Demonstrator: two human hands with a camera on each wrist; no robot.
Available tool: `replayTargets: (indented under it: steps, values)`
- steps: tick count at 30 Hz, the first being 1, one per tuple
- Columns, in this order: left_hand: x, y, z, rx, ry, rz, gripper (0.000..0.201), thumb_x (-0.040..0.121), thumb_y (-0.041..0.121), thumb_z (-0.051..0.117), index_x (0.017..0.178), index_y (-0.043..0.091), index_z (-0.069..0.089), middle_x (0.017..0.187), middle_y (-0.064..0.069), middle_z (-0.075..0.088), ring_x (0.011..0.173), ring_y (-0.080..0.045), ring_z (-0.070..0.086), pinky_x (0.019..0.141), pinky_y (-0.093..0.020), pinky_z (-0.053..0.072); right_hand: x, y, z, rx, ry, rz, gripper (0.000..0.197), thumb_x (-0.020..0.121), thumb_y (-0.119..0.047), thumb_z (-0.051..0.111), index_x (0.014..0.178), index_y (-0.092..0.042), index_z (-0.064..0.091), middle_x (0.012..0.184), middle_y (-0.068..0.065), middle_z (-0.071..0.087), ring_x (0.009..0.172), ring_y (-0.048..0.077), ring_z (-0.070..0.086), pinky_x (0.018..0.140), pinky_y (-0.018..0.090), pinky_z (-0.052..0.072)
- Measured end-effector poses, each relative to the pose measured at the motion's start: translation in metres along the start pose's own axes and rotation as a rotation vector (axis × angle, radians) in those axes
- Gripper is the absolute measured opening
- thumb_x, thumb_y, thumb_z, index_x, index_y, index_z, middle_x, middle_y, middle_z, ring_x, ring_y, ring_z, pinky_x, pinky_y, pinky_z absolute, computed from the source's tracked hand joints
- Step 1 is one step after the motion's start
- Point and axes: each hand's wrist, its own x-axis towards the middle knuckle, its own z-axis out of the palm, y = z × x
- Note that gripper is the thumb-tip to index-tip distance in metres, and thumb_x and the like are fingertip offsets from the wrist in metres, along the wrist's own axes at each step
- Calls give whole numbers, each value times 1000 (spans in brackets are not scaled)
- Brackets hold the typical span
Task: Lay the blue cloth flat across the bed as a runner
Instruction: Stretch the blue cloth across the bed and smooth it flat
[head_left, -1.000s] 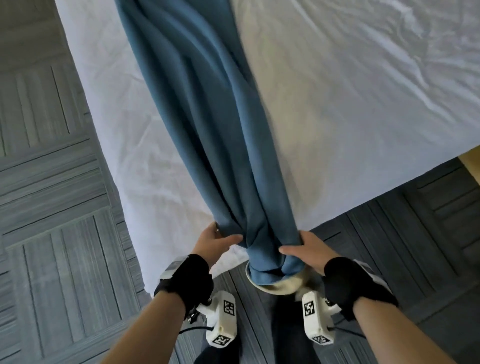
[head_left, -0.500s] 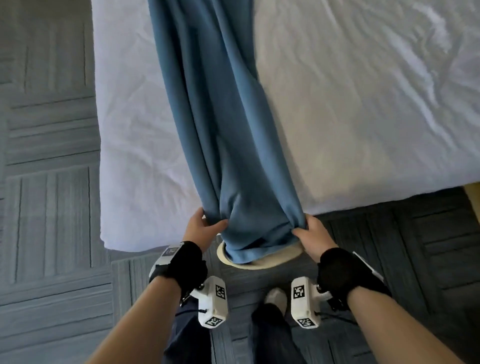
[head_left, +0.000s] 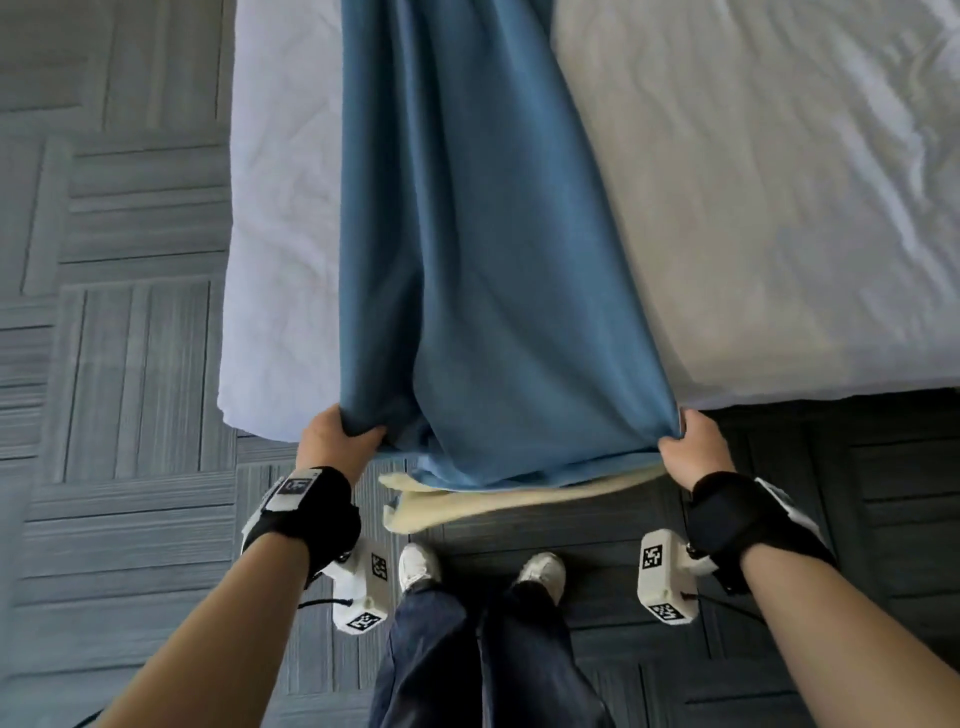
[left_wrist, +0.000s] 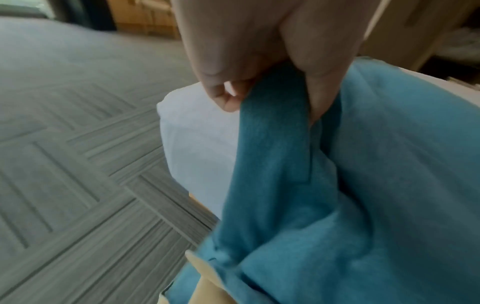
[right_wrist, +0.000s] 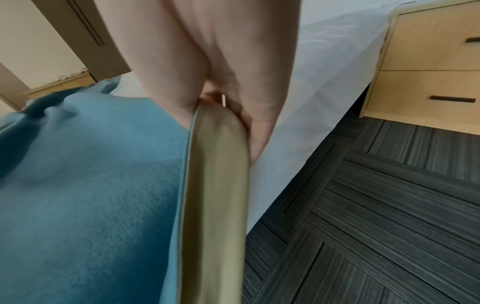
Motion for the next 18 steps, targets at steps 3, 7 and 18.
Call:
replayTargets:
  steps: [3,7,18]
  values:
    - [-6,-6,-4,-96,-17,-33,26,78,16,71,92,-4,65,89,-28,68,87,-37,65,67,-33,40,-7,5,-2,4,70,-2,26,84,7,50,108,4,58,114,26,63,107,40,58,84,32,41]
    - [-7,-15,-12,-88,-74,-22,29,78,23,72,93,-1,64,90,-22,69,83,-33,63,68,-33,43,-8,13,-14,71,197,15,28,88,-2,56,116,4,56,117,26,61,111,40,56,93,40,42]
    - [-15,-32,-4,99,12,-224,46,78,25,69,110,3,44,113,-27,59,102,-43,58,78,-42,42,-2,22,-28,-57,187,99,24,83,11,43,100,11,60,110,35,60,104,48,56,85,42,44]
